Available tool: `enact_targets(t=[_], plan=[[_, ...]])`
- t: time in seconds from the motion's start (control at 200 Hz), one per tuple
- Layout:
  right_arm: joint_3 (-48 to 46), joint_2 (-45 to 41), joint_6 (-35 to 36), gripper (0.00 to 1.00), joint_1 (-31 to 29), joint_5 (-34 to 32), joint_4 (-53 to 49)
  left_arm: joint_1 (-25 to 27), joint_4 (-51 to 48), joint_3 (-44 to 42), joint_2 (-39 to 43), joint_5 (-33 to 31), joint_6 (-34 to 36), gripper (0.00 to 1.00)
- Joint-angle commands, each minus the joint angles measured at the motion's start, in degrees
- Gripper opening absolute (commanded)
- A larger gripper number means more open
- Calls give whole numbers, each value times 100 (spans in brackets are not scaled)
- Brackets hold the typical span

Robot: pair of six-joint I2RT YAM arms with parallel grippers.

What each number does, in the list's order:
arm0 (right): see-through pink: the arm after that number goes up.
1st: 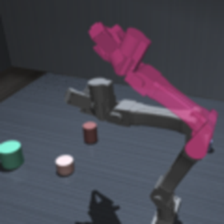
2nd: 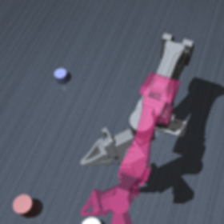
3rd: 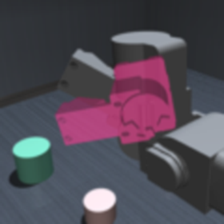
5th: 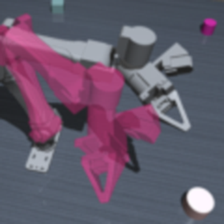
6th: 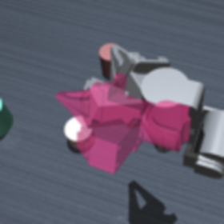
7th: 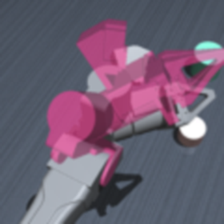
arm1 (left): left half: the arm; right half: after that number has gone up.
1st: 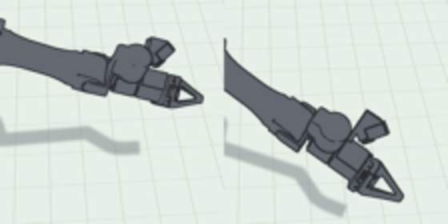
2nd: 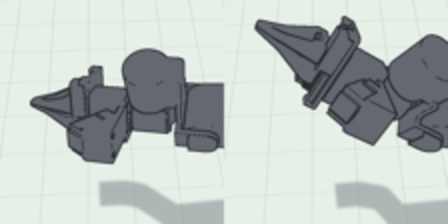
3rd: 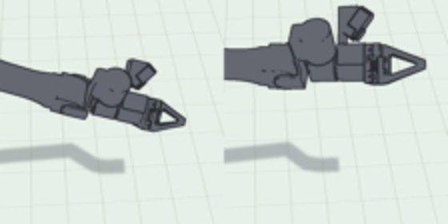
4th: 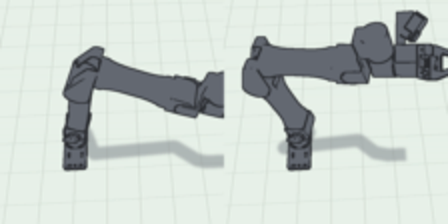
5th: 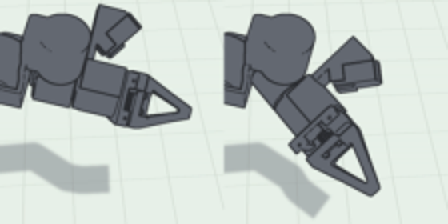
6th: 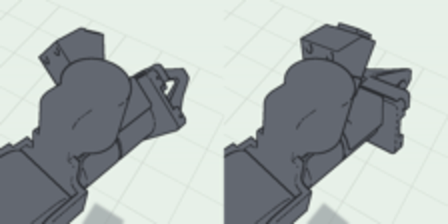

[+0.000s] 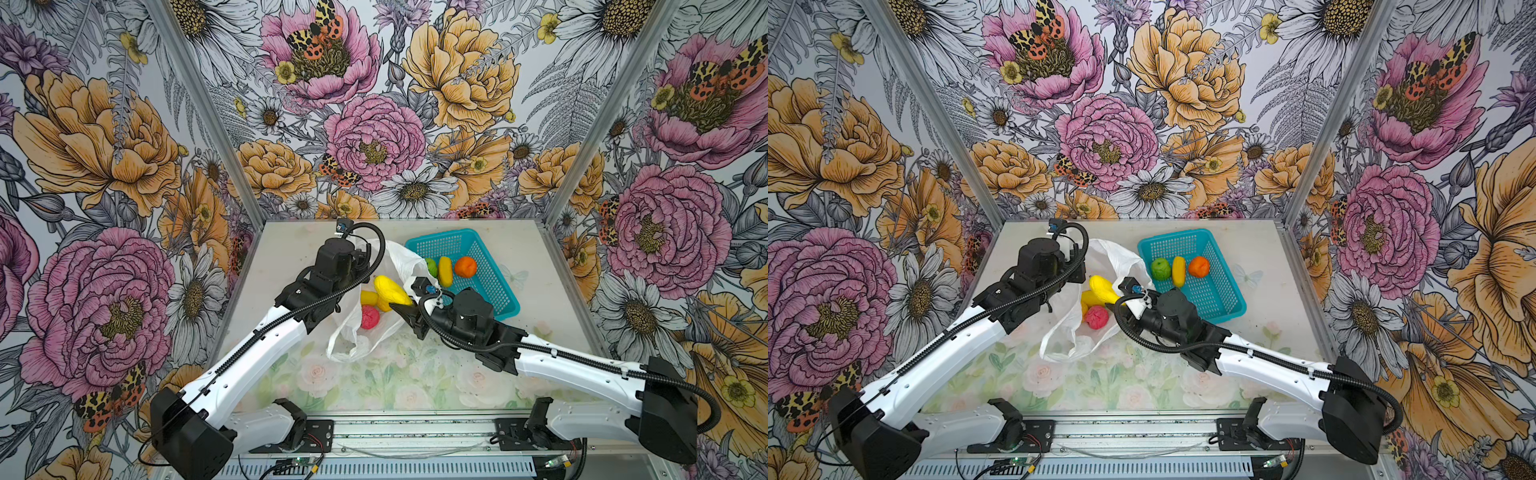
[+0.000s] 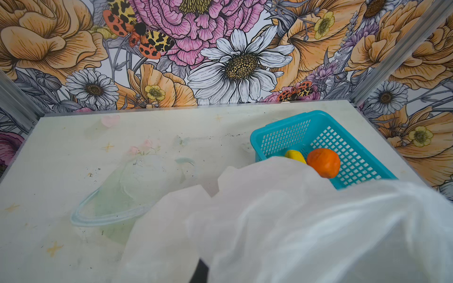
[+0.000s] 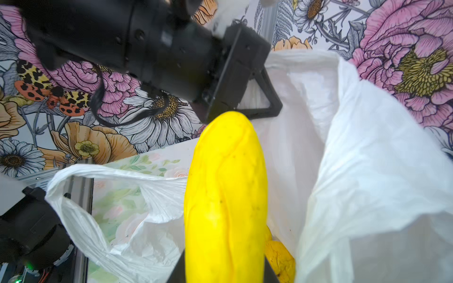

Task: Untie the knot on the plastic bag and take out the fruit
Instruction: 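Lift the yellow mango out of the bag toward the teal basket, then lower the yellow mango into the teal basket and open the right gripper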

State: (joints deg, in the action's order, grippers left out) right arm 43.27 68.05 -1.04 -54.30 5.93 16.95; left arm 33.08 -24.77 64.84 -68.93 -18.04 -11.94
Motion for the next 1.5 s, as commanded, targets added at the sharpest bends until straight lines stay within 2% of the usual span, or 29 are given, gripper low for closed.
enact_targets(t=[0.0, 0.2, 0.265, 0.335, 0.455, 0.58, 0.736, 0.851, 0.926, 1.016, 1.116, 1.181, 1.241, 1.361, 1.496], plan=[[-182, -266, 166, 9, 30, 247, 581, -73, -172, 255, -125, -212, 74, 0], [-121, 129, -121, 5, 109, 355, 911, -142, -135, 417, -273, -374, -30, 0], [-56, 363, -389, 5, 116, 609, 1222, -170, -142, 610, -446, -384, 11, 0], [75, 690, -686, 9, 114, 949, 1692, -208, -137, 920, -690, -470, 68, 0], [571, 1128, -1133, 5, 148, 1307, 1639, -302, -198, 1571, -1146, -675, 208, 0], [463, 1010, -1239, 5, 164, 1654, 1793, -454, -358, 2199, -1371, -955, 219, 0], [-56, 299, -1117, 7, 171, 1322, 1840, -553, -413, 2366, -1321, -909, 174, 0], [-262, -134, -932, 8, 186, 1061, 1582, -462, -375, 2048, -1258, -869, 75, 0], [-359, -390, -756, 7, 239, 628, 1309, -365, -239, 1684, -1179, -796, 44, 0], [-471, -764, -613, 6, 377, -206, 929, -303, -52, 1242, -1123, -573, 2, 0], [-676, -1100, -627, 5, 679, -1676, 692, -283, -73, 1040, -1225, -204, -27, 0], [-755, -1096, -659, 6, 991, -2424, 586, -240, -169, 1022, -1297, -129, 3, 0], [-767, -881, -695, 5, 1336, -2822, 530, -173, -221, 944, -1316, -139, 29, 0], [-737, -165, -1044, 4, 2092, -2857, 520, -136, -377, 789, -1219, -110, 121, 0], [-505, 931, -1692, 2, 2872, -1991, 617, -178, -412, 675, -1041, -117, 186, 0]])
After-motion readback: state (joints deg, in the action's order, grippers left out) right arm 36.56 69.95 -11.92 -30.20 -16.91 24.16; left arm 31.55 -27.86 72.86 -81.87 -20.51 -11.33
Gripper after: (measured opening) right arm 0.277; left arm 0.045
